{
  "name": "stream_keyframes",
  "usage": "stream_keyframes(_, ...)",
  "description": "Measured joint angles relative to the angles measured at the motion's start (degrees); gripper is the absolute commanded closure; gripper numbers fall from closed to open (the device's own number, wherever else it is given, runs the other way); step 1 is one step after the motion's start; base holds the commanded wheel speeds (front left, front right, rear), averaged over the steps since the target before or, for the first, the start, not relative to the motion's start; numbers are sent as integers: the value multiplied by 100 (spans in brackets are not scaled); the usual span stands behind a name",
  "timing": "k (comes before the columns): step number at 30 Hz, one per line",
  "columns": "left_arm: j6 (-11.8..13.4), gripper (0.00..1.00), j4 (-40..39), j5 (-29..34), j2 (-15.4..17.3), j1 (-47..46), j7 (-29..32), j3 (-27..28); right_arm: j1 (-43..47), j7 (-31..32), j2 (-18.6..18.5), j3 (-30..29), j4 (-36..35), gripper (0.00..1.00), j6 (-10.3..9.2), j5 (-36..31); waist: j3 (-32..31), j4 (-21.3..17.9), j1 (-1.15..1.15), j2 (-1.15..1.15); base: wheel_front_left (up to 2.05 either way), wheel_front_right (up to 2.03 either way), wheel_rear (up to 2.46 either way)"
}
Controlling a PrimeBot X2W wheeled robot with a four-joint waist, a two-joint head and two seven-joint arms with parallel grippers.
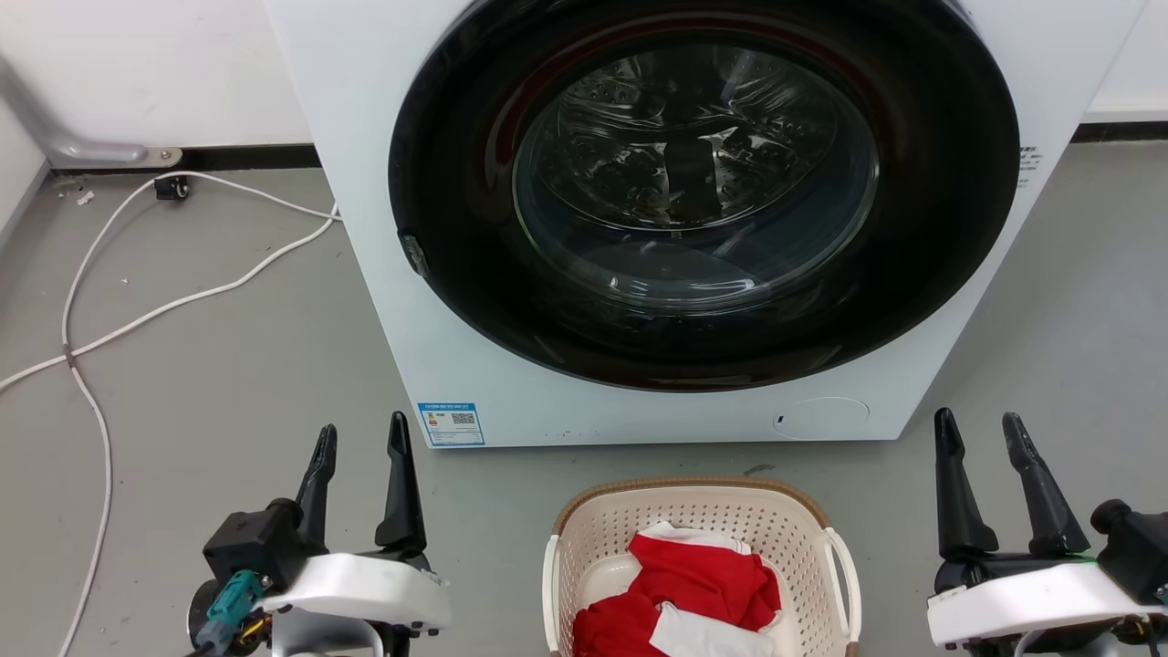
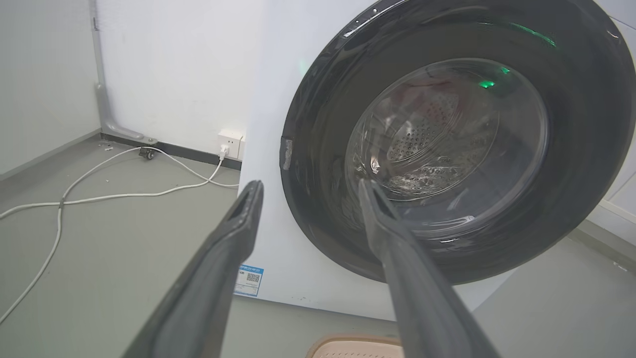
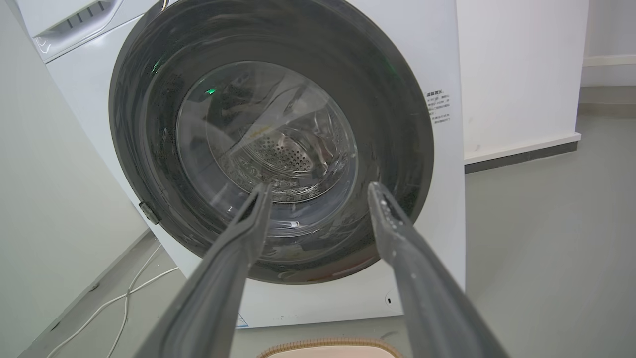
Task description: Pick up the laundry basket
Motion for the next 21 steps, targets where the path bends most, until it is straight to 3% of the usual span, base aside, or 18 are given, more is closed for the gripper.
stream_keyframes(21,99,0,-62,1029,9,65,-256,-177,119,-256,-3,-33,-143,0,0,-808,12,20,0,0,0,0,0)
